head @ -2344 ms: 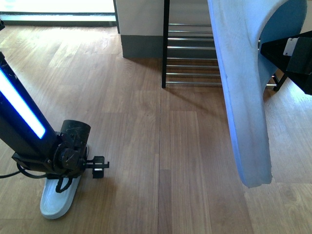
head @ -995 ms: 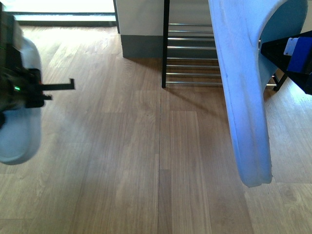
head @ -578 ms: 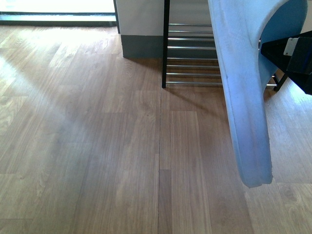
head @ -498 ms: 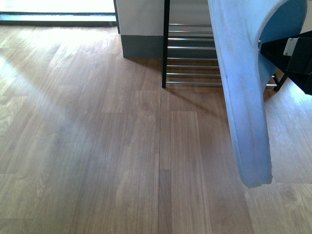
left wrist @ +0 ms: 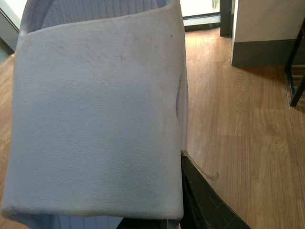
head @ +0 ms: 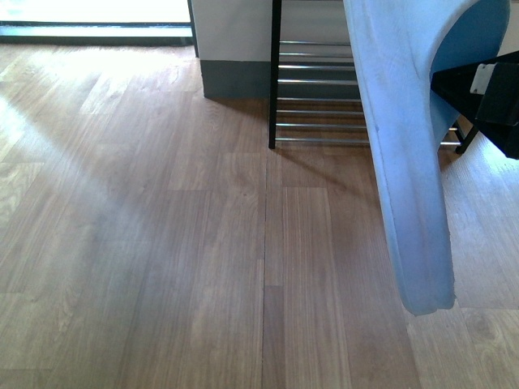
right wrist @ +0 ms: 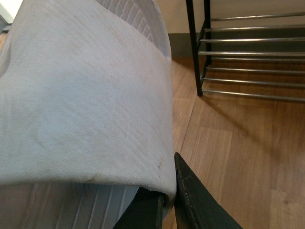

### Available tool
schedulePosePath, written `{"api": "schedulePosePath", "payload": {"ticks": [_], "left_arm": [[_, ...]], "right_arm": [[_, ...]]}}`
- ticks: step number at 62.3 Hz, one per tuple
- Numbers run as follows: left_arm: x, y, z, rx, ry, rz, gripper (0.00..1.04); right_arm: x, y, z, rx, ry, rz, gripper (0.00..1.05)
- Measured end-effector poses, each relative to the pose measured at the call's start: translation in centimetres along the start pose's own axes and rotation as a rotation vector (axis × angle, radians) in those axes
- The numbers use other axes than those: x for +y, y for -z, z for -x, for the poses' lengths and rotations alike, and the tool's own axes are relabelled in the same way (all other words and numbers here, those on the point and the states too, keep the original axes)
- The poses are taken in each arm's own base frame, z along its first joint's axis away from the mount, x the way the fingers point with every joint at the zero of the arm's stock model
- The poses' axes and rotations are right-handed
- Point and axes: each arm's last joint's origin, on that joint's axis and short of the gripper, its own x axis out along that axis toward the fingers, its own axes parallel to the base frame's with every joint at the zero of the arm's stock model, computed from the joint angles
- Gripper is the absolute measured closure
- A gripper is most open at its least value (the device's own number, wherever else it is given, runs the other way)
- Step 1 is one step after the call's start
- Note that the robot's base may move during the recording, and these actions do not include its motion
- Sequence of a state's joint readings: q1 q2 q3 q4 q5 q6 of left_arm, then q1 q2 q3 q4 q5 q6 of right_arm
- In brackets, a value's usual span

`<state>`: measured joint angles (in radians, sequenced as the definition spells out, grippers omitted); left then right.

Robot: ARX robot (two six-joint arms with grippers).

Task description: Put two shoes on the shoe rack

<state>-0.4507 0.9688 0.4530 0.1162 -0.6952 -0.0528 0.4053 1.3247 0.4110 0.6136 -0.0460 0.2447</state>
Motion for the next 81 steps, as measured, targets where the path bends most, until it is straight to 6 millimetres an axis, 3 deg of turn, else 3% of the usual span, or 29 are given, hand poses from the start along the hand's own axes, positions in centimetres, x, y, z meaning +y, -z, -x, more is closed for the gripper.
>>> {"api": "schedulePosePath", "payload": {"ticks": [81], "left_arm": [[-0.07,0.01,0.02,0.000,0.007,-0.005,1.03]], "right_arm": [[-0.04,0.00,0.00,-0.001,0.006,-0.001,1.03]]}}
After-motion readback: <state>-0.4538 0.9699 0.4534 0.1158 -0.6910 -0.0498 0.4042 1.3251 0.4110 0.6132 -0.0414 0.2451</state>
